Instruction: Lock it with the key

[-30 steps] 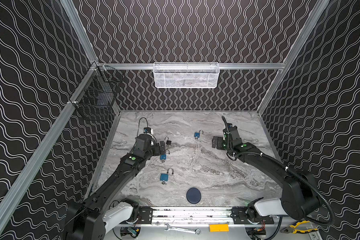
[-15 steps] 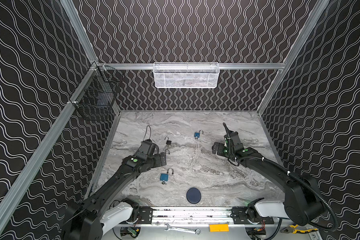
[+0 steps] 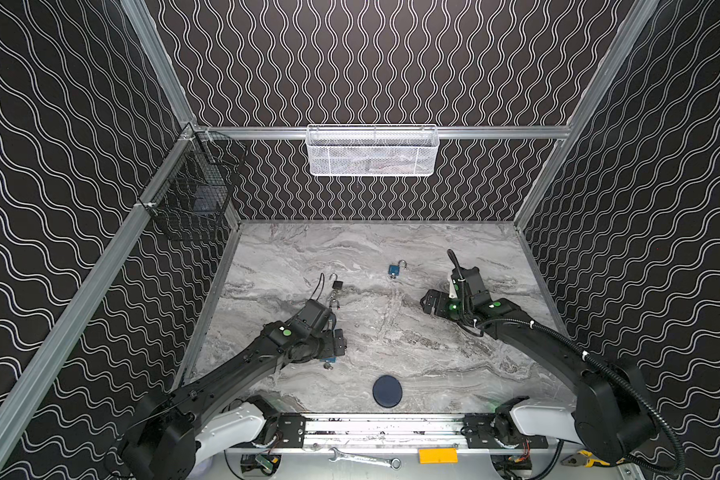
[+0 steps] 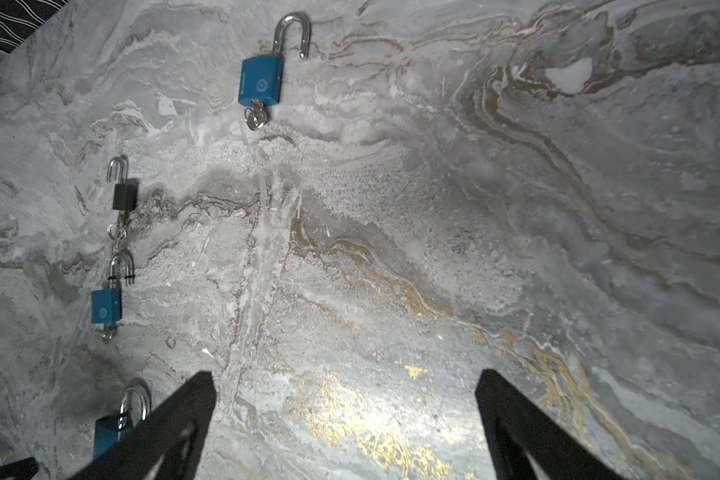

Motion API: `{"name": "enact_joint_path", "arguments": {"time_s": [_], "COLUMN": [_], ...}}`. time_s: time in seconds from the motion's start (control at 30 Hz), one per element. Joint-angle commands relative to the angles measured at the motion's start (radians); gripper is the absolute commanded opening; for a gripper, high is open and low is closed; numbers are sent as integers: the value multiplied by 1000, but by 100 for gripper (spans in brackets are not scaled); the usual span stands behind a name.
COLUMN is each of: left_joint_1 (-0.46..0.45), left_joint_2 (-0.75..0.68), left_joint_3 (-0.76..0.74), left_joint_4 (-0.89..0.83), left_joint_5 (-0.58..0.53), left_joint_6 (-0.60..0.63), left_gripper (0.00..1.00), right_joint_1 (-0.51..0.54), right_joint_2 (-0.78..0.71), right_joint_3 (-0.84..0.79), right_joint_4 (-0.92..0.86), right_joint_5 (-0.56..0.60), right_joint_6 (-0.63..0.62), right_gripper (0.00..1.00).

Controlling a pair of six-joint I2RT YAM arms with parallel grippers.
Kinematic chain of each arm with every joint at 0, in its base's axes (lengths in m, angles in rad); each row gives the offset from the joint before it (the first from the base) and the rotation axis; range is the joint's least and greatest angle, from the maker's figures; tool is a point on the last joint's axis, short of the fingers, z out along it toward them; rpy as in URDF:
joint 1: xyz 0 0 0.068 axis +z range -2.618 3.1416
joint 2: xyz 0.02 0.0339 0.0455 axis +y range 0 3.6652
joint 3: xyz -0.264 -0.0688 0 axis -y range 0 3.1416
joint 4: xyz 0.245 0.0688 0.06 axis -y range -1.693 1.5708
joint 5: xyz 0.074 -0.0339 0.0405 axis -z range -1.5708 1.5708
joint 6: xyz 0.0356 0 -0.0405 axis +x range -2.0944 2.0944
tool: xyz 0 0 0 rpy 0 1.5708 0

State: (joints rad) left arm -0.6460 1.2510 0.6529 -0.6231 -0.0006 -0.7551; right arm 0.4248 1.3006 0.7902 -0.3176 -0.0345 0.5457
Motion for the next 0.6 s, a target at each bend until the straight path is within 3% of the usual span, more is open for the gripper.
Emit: {"name": "enact_joint_path", "arguments": {"time_s": [0.0, 0.57], "left_joint_1": [-4, -26], "left_joint_2": [30, 222], "left_joint_3": [-1, 14], "left_joint_4": [11, 12], "left_joint_5": [-28, -81], "left_joint_6": [6, -18], "left_gripper": [99, 99], "right_joint_1": [1, 1], "right_joint_2": [-1, -11], "right_joint_3": [12, -23], "right_joint_4": [-57, -77], "right_joint_5": [1, 4], "right_joint_6": [8, 47], "right_gripper": [100, 100]}}
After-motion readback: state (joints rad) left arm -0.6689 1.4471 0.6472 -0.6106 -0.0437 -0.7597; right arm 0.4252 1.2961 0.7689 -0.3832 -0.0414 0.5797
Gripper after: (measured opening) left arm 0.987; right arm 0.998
